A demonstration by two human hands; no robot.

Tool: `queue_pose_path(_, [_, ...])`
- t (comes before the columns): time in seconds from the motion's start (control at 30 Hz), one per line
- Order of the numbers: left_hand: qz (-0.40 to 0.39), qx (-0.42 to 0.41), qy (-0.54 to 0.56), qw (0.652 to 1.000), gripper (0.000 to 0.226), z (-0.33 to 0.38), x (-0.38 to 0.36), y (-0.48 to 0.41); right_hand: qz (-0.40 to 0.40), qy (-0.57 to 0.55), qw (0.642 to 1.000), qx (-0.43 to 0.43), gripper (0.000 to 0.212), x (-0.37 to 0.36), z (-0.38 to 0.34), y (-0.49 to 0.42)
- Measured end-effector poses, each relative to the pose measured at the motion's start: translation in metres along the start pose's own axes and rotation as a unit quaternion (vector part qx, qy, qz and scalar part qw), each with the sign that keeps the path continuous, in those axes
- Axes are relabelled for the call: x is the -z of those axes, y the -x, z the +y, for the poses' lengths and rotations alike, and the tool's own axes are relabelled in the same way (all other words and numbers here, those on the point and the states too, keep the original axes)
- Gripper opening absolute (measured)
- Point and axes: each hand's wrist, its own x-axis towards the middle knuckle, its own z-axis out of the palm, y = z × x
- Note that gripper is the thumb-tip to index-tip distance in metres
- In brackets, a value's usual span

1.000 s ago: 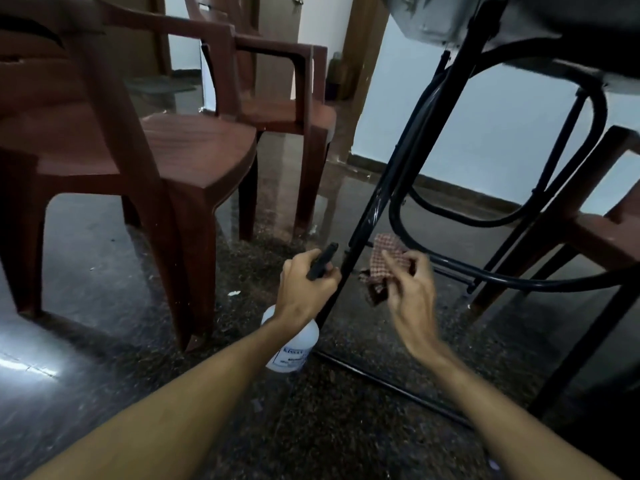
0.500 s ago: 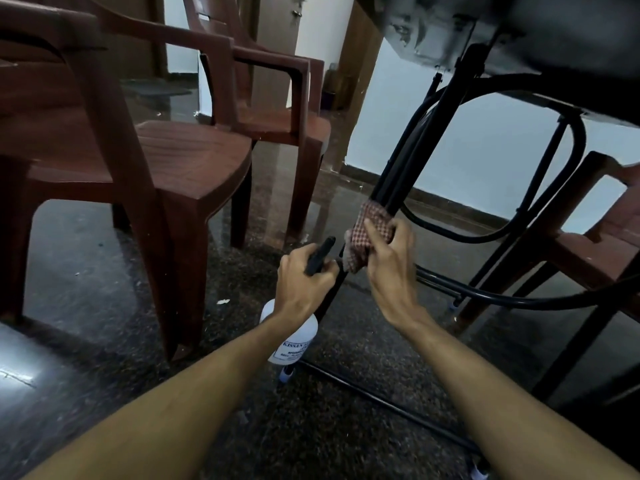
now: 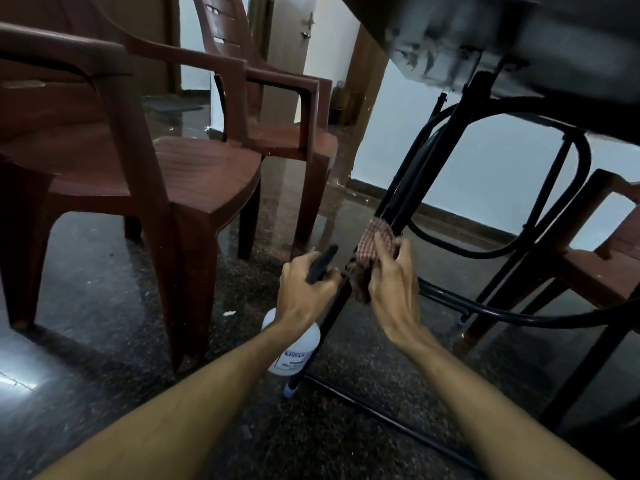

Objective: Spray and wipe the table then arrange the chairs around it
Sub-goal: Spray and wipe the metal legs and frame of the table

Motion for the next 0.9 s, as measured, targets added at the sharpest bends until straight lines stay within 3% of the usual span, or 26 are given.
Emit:
queue_pose_path(0.07, [-0.005,0.0,-0.005,1.0,0.027,0.002,-0.003,0.001,-0.003,-0.039,0.999,0.012,0.041,0.004,-0.002,-0.014])
queue_pose_path(0.2, [-0.012,0.003,0.007,1.0,0.03,0.003,-0.004,0.005,-0.096,-0.063,0.993,0.023,0.042,0.005,0.011,0.022])
queue_pose_path(0.3, [-0.008,0.009,0.004,1.0,0.03,0.005,0.0,0.001,0.004,-0.095,0.991,-0.097,0.053,0.021,0.021,0.019])
queue_pose_path(0.37, [-0.002,0.004,0.0,1.0,0.032,0.008,0.0,-0.001,0.074,-0.126,0.975,-0.169,0.049,0.032,0.02,-0.008])
queue_pose_path(0.43, [-0.002,0.001,-0.002,1.0,0.032,0.01,-0.002,-0.002,0.096,-0.143,0.972,-0.157,0.043,0.034,0.019,-0.027])
queue_pose_path(0.57, [-0.007,0.006,0.003,1.0,0.034,0.011,-0.004,-0.001,-0.026,-0.166,0.975,-0.145,0.037,0.015,0.036,0.001])
queue_pose_path(0.63, [-0.006,0.006,0.01,1.0,0.033,0.011,-0.002,-0.002,-0.034,-0.131,0.988,-0.077,0.05,0.014,0.038,0.023])
queue_pose_path(0.73, [0.001,0.005,0.017,1.0,0.031,0.008,-0.001,-0.005,0.039,-0.05,0.992,0.107,0.055,0.023,0.014,0.018])
queue_pose_path(0.83, [0.014,0.005,0.009,1.0,0.03,0.004,0.0,-0.005,0.027,0.161,0.967,0.194,0.056,0.026,-0.022,-0.025])
queue_pose_path(0.9, [0.023,0.005,0.009,1.0,0.028,0.003,0.003,-0.005,-0.027,0.336,0.921,0.196,0.046,0.014,-0.038,-0.046])
